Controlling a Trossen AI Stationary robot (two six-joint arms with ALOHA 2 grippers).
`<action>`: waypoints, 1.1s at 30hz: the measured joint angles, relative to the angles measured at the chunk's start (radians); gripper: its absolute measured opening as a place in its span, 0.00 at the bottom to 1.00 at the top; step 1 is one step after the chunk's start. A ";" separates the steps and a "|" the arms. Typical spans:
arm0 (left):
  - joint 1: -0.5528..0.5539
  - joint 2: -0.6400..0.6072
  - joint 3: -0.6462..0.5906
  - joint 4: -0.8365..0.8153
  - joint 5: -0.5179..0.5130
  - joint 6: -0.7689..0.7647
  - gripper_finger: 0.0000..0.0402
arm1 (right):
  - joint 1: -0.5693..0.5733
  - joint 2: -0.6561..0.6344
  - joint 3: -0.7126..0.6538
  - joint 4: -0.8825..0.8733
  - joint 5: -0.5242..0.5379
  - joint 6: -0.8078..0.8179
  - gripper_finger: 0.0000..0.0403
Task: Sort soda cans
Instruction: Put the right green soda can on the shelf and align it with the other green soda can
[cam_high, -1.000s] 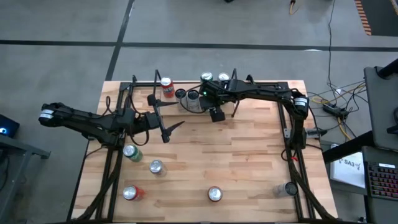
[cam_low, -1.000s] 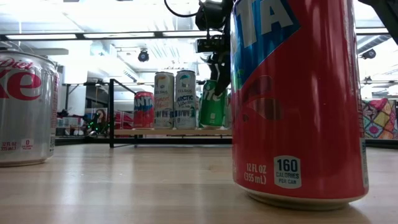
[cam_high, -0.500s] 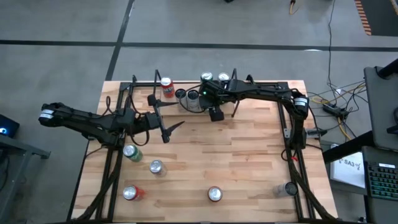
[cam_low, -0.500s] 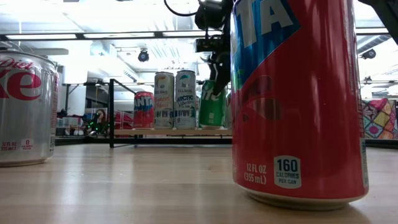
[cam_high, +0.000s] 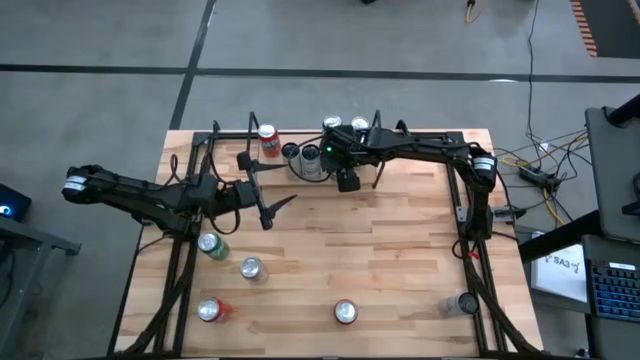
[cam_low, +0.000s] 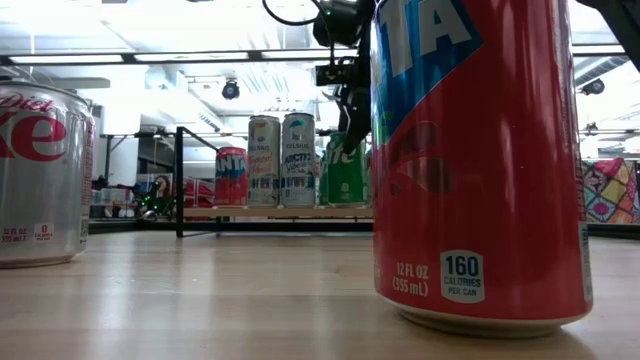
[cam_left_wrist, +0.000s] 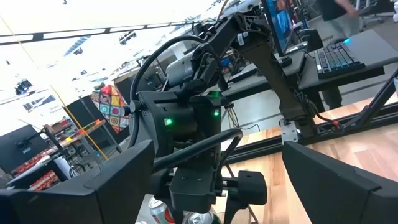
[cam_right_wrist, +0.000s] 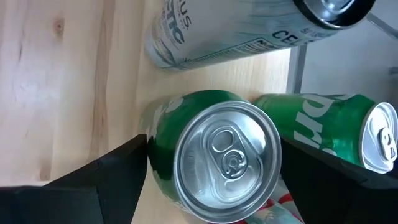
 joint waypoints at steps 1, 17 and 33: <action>0.000 0.000 0.000 0.000 0.000 0.000 0.84 | 0.000 0.000 0.000 0.001 0.000 0.000 0.81; 0.000 0.000 0.000 -0.007 0.000 0.000 0.84 | 0.000 -0.006 0.000 0.014 0.020 0.016 0.81; 0.000 0.000 0.000 -0.006 -0.036 0.005 0.84 | 0.000 -0.017 0.000 0.013 0.026 0.028 0.81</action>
